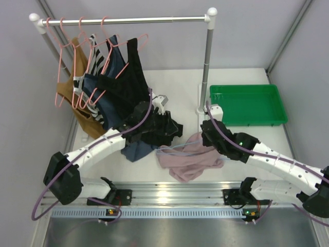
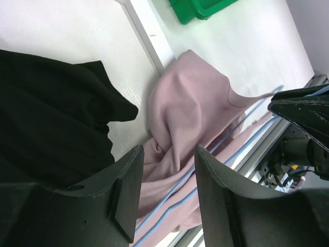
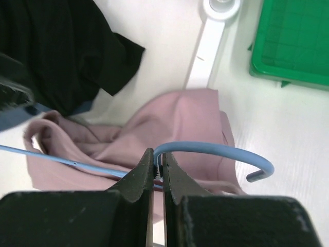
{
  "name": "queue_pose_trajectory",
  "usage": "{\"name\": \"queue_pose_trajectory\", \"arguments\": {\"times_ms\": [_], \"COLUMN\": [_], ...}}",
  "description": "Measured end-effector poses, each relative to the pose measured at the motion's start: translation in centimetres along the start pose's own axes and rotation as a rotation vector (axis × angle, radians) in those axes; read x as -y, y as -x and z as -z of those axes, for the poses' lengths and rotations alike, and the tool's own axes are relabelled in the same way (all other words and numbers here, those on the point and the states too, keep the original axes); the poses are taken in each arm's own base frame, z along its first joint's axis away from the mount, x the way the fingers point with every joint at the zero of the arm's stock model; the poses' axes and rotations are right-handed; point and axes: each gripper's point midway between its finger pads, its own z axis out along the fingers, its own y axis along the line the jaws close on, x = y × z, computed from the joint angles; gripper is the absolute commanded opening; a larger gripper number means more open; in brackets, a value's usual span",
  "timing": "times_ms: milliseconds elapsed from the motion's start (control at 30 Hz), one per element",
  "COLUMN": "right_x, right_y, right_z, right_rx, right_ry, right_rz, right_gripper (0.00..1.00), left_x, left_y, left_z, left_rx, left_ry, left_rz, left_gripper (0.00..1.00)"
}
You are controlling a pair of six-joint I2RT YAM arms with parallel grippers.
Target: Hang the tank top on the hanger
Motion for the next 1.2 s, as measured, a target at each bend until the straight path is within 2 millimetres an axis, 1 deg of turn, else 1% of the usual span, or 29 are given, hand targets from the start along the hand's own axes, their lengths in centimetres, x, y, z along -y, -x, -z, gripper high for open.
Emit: {"name": "queue_pose_trajectory", "arguments": {"times_ms": [100, 233, 333, 500, 567, 733, 833, 900, 1067, 1200], "right_x": [0.7, 1.0, 1.2, 1.5, 1.7, 2.2, 2.4, 2.5, 3.1, 3.6], "right_y": [-0.9, -1.3, -1.5, -1.6, -1.4, -1.1, -1.1, -1.1, -1.0, -1.1], "right_z": [0.1, 0.1, 0.2, 0.3, 0.4, 0.6, 0.7, 0.6, 0.7, 0.8], "right_rx": [-0.032, -0.045, -0.051, -0.055, -0.046, -0.028, -0.027, -0.024, -0.014, -0.016], "right_ry": [-0.025, -0.037, -0.043, -0.052, -0.058, -0.083, -0.094, -0.101, -0.136, -0.159], "right_rz": [0.024, 0.034, 0.039, 0.042, 0.038, 0.024, 0.017, 0.013, -0.001, -0.005], "right_gripper": [0.00, 0.00, 0.00, 0.00, 0.00, 0.00, 0.00, 0.00, 0.00, 0.00], "left_x": [-0.3, -0.9, -2.2, -5.3, -6.1, -6.4, -6.5, -6.7, -7.7, -7.7], "left_y": [0.0, -0.1, -0.4, -1.9, -2.5, -2.8, -3.3, -4.0, -6.8, -7.9], "left_z": [0.0, -0.1, 0.1, 1.0, 1.5, 3.4, 4.1, 4.3, 4.5, 4.5], "left_rx": [0.002, 0.007, 0.003, -0.042, -0.058, -0.048, -0.055, -0.070, -0.145, -0.172], "left_ry": [0.008, 0.039, 0.111, 0.279, 0.325, 0.364, 0.372, 0.380, 0.404, 0.397], "left_rz": [0.004, 0.005, 0.012, 0.040, 0.052, 0.064, 0.073, 0.082, 0.107, 0.127], "left_gripper": [0.50, 0.50, 0.50, 0.50, 0.50, 0.49, 0.49, 0.49, 0.47, 0.47]}}
